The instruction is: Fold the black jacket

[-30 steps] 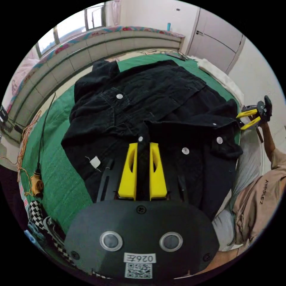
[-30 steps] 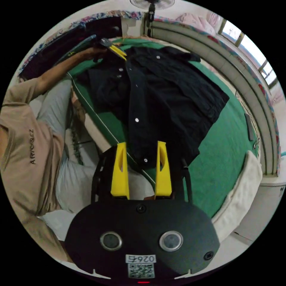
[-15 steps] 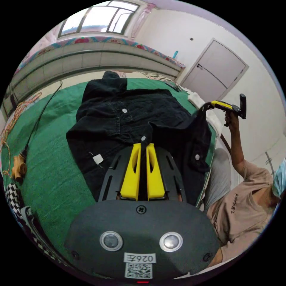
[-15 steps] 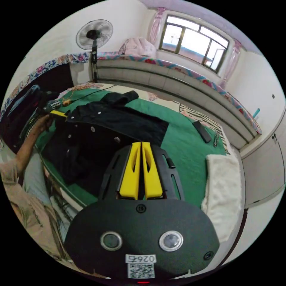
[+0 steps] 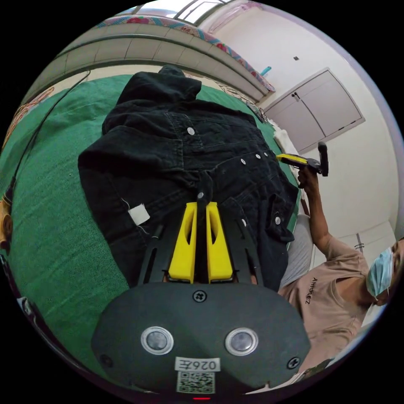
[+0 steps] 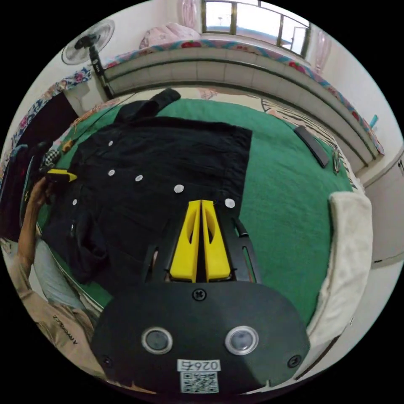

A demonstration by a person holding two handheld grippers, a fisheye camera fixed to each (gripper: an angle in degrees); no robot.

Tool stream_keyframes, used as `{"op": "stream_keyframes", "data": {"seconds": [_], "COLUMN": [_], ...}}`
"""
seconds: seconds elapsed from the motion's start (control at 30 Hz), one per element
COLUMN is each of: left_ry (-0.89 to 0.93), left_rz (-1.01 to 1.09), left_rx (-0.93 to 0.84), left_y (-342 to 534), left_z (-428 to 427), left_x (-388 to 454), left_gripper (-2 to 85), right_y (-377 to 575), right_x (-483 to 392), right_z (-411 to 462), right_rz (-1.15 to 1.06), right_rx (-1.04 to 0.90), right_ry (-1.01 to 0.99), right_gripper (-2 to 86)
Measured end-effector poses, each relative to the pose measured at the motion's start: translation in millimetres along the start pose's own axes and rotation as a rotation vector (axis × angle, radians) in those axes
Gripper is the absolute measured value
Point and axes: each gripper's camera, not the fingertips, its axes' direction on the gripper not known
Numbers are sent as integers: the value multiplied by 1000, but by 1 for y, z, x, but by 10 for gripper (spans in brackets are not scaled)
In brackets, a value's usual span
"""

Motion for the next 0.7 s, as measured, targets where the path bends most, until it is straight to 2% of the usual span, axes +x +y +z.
{"op": "stream_keyframes", "data": {"seconds": [0.03,0.07,0.13,0.23,0.37,0.47,0.53,0.6,0.7], "left_ry": [7,33,68,90,-80,-153,-163,-208,-26], "left_rz": [-4,-25,-75,-161,-151,-2,55,-17,-110], "left_rx": [-2,-4,5,111,246,312,263,32,182], "left_y": [1,3,9,29,56,59,53,42,56], "left_z": [0,-1,-7,-28,-44,-34,-16,21,7], "left_x": [-1,-5,-11,-11,21,49,52,31,22], "left_gripper": [39,40,40,12,-7,-9,-9,-9,-10], "right_y": [-3,-3,-1,6,11,12,12,12,18], "right_x": [-7,-9,-10,-12,-30,-50,-61,-63,-58], "right_z": [21,29,25,21,6,3,18,37,23], "right_rz": [-38,-65,-45,-19,-34,-73,-113,-127,-64], "right_rx": [-127,-167,-138,-130,-47,-5,-84,-194,-140], "right_ry": [69,84,45,-2,74,72,71,95,-2], "right_gripper": [-9,-10,-10,-10,-9,-9,-9,-9,-9]}}
